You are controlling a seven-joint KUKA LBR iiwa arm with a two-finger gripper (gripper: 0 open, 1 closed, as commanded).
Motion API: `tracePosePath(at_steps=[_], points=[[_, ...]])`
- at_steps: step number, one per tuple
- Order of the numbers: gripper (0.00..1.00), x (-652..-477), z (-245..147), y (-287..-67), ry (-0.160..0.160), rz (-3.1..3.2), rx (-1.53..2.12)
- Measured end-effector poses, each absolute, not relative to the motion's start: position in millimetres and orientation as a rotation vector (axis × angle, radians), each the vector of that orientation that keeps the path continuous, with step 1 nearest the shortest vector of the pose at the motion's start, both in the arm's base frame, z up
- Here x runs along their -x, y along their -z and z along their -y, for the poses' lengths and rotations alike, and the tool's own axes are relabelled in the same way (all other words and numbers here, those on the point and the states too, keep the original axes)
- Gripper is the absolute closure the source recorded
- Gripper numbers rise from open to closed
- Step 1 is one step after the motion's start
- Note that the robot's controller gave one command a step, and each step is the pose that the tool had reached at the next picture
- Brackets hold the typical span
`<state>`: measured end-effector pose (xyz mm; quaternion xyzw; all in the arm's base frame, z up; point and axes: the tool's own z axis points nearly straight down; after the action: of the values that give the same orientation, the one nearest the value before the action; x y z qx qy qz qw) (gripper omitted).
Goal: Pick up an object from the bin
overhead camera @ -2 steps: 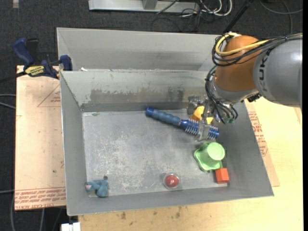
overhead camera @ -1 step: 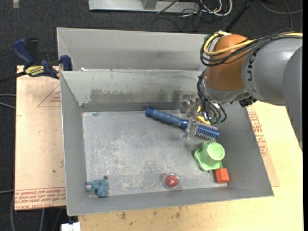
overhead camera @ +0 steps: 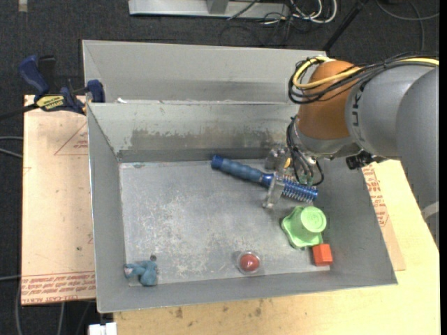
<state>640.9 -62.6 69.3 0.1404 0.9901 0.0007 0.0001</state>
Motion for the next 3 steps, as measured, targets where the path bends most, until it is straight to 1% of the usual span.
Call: tracePosePath(at_steps=[1, 2, 3], points=[[0.00, -641.4, 62.2, -69.5, -0.003, -3.109, -0.440], [1.00, -641.7, 62.2, -70.0, -0.003, -3.108, -0.439], [1.00, -643.8, 62.1, -174.0, -0.003, -3.101, -0.435]])
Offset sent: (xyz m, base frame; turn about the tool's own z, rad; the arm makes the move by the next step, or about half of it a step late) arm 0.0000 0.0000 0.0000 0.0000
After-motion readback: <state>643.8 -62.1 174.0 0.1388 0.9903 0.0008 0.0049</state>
